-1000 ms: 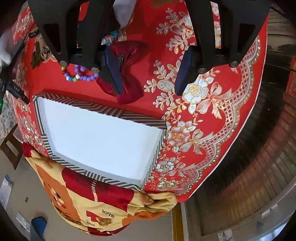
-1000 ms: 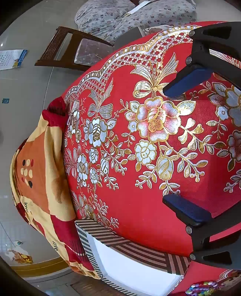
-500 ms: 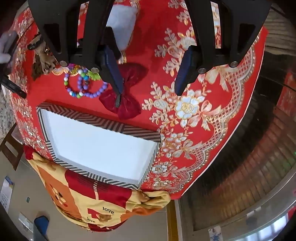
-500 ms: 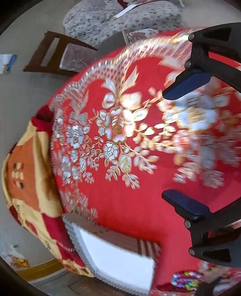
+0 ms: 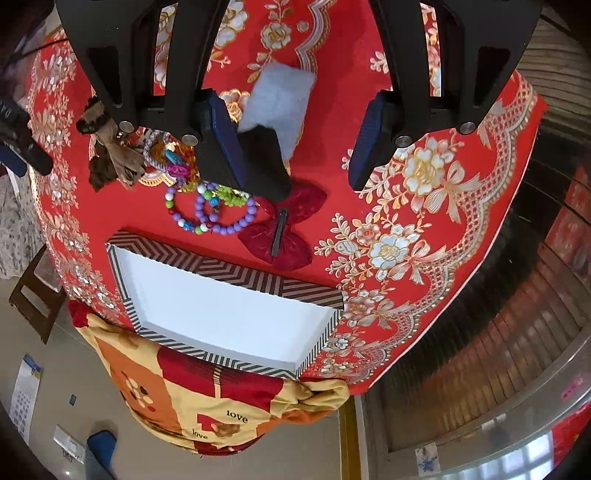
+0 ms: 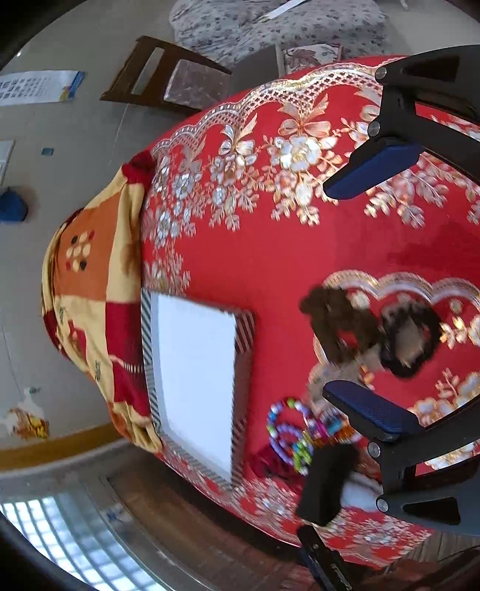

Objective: Organize jewelry
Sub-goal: 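Lower the left gripper onto the black pouch and close on it, then lower the right gripper onto the black scrunchie and grasp it while left holds the pouch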

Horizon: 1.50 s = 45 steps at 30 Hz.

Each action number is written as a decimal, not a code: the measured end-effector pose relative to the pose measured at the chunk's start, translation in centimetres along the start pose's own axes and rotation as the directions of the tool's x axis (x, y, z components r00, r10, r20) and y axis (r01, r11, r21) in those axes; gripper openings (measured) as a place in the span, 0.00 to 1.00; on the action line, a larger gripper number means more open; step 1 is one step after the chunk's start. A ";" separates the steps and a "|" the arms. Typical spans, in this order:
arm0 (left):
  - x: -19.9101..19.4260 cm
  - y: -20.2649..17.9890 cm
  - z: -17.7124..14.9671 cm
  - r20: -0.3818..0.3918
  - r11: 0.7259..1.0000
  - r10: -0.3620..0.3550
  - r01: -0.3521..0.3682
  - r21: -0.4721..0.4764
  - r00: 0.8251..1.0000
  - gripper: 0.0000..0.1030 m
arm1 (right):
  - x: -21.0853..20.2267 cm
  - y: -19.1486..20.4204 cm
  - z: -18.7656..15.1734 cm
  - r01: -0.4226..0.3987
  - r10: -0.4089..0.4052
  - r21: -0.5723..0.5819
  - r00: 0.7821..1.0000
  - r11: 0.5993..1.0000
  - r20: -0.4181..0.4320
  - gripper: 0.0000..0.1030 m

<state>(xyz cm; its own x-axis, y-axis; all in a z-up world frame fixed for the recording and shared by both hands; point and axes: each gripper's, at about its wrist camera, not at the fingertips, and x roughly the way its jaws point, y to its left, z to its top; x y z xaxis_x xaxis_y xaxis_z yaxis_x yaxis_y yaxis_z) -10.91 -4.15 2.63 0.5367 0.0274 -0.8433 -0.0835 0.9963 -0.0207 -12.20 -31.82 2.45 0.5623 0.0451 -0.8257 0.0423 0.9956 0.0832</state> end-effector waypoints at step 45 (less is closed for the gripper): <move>-1.8 1.5 -2.8 -0.006 0.999 -0.023 0.023 -0.046 1.000 0.56 | -2.0 4.5 -2.4 -0.103 0.103 -0.037 0.995 0.994 -0.009 0.95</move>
<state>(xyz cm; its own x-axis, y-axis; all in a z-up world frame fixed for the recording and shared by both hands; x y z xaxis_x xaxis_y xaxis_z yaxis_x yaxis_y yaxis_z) -14.36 -2.91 2.56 0.5332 0.0036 -0.8460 -0.1095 0.9919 -0.0648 -15.13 -27.24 3.14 0.5562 0.1483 -0.8177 -0.0463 0.9880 0.1477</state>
